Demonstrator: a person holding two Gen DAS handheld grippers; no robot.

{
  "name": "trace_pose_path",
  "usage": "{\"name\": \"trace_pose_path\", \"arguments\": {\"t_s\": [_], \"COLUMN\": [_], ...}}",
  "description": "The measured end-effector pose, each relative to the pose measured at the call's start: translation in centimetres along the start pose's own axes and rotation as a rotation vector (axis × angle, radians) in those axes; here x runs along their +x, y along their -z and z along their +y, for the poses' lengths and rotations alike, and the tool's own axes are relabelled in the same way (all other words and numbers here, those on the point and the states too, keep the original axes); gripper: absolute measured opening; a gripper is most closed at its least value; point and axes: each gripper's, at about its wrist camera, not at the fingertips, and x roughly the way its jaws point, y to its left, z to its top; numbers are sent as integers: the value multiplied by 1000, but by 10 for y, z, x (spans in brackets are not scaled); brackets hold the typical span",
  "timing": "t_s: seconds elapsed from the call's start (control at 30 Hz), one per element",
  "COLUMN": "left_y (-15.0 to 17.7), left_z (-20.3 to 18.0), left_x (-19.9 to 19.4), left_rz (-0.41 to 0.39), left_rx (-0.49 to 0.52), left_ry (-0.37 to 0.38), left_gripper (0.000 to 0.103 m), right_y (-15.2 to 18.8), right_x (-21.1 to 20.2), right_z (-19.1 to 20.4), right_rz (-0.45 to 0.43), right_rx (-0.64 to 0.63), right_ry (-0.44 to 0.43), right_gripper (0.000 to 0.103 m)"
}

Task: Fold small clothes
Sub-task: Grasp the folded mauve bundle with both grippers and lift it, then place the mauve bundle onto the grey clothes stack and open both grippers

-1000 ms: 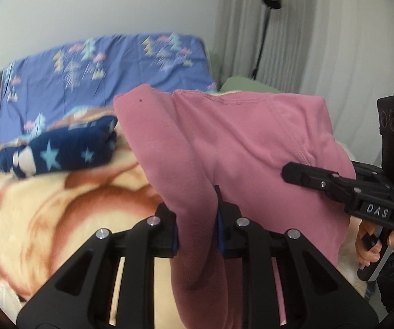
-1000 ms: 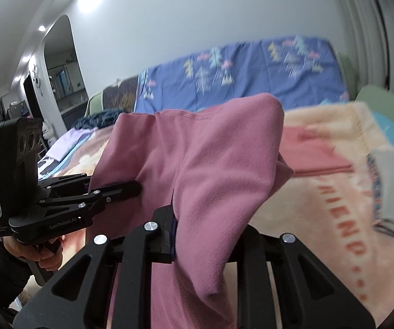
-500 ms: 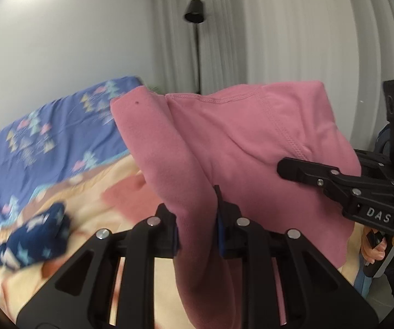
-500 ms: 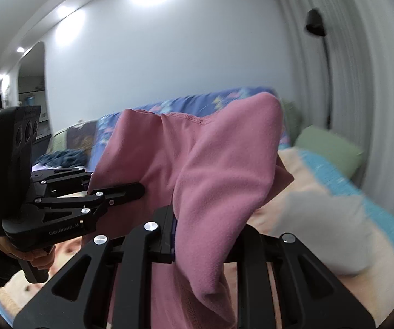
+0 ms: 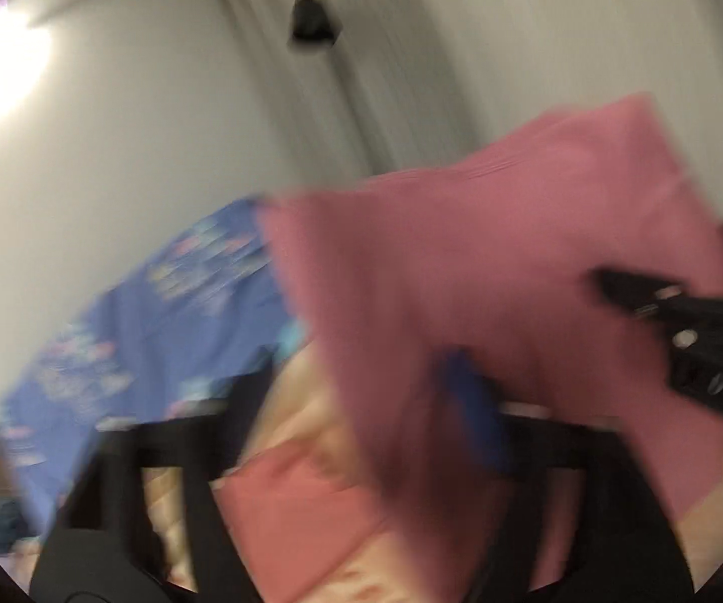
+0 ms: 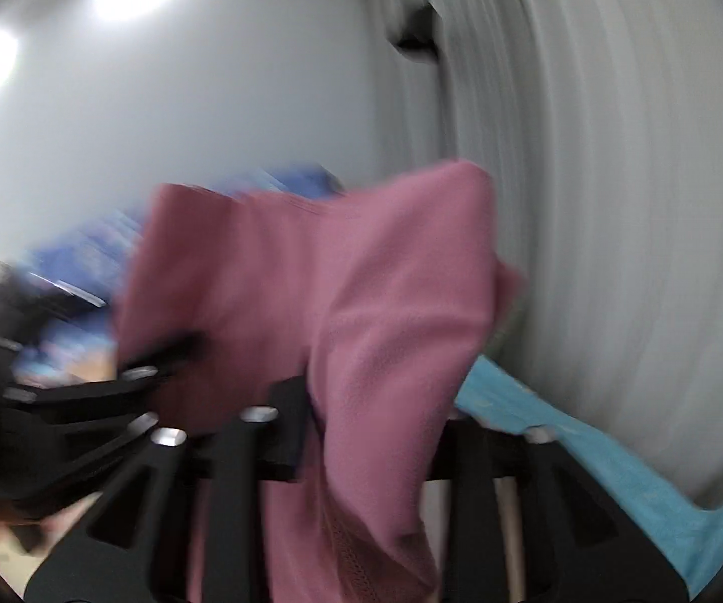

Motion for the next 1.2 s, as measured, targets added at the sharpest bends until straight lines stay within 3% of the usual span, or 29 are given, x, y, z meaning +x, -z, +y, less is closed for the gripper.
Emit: {"name": "trace_pose_path", "arguments": {"t_s": [0.07,0.13,0.17,0.23,0.33,0.5,0.63,0.67,0.7,0.87,1.0,1.2], "left_y": [29,75,96,126,131,130,154,157,158,162,169,187], "left_z": [-11,-30,-41,-52,-48,-37,-6,-1,7,27,33,51], "left_x": [34,60,68,62,60,36,-20,-30,-45,-102,-143,-193], "left_rz": [144,261,289,187,213,236,187,179,161,86,32,2], "left_rx": [-35,-39,-10,-23,-114,-117,-194,-208,-232,-318,-352,-414], "left_ry": [57,157,172,160,196,241,321,332,342,353,354,330], "left_gripper": [79,79,79,79,79,80,86,88,91,101,101,101], "right_y": [29,65,84,108,112,102,105,113,117,140,153,169], "right_x": [54,82,88,88,88,75,30,-16,-35,-129,-168,-217], "right_z": [-15,-23,-26,-40,-46,-37,-22,-16,-12,13,17,36], "right_rz": [214,288,267,219,228,186,107,51,29,-107,-160,-168], "right_rx": [36,25,36,146,231,171,123,102,88,39,82,65], "right_ry": [118,136,110,91,62,146,157,85,63,23,24,21], "right_gripper": [71,71,75,86,91,94,94,94,94,94,98,98]}}
